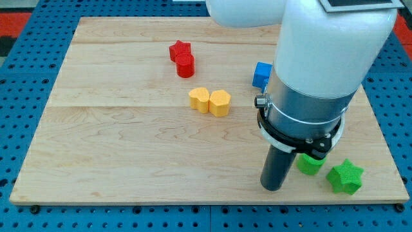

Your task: Move the yellow hexagon to the bottom right of the red circle

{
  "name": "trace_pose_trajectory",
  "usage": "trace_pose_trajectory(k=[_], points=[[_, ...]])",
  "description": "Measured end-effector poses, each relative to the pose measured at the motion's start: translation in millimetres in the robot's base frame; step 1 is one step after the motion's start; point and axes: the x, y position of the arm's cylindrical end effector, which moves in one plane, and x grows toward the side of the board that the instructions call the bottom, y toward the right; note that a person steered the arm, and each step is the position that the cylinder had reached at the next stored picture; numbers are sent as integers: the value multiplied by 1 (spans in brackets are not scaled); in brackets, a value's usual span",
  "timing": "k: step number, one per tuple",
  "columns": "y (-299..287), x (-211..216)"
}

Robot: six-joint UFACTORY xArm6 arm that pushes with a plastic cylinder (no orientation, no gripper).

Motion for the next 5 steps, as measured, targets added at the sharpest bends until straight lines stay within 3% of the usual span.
trace_pose_trajectory(k=[3,5], points=[[3,-10],[-18,-74]])
